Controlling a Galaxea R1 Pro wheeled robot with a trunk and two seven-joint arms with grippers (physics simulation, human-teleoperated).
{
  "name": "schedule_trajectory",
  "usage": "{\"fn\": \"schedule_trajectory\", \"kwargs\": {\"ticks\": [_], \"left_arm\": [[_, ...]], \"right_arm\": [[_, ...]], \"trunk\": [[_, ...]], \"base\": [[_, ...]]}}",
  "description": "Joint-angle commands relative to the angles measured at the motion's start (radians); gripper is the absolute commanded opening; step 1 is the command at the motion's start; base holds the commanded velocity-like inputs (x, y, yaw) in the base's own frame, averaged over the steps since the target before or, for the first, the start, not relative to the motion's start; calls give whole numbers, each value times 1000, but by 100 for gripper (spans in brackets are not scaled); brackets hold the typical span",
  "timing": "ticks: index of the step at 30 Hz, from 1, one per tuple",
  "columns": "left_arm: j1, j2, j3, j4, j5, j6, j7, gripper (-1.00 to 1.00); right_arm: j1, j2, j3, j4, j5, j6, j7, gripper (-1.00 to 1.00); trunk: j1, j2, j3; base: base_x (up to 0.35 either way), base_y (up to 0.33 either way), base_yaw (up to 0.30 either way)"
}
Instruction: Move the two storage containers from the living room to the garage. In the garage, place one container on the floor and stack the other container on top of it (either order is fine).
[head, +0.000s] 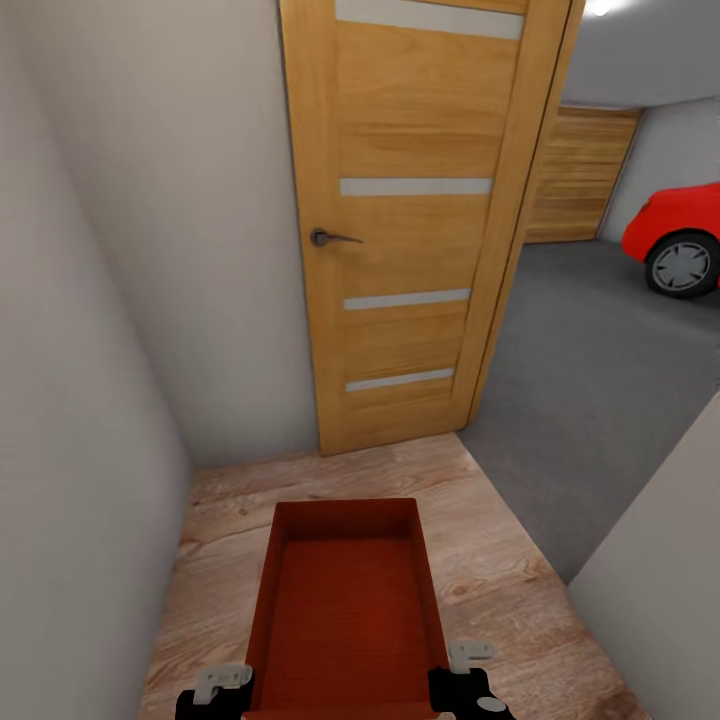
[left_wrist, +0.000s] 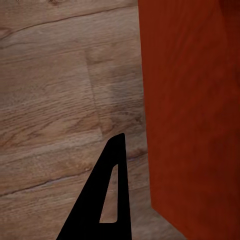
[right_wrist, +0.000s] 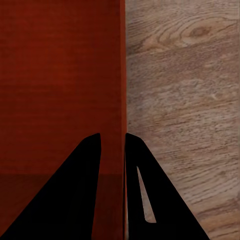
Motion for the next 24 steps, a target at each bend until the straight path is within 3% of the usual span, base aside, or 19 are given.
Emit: {"fn": "schedule_trajectory", "kwargs": {"ticks": [1, 14, 24], "left_arm": [[0, 0, 8, 1, 3, -3, 1, -100], [0, 1, 8, 1, 4, -3, 1, -100], [0, 0, 8, 1, 4, -3, 0, -100]], "right_arm": [[-1, 0, -4, 0, 2, -3, -6, -100], [-1, 0, -4, 0, 2, -3, -6, -100], [-1, 0, -4, 0, 2, -3, -7, -100]], "trunk": [[0, 0, -1], [0, 0, -1], [0, 0, -1]], "base": [[17, 11, -144], [3, 2, -205], [163, 39, -40]]}}
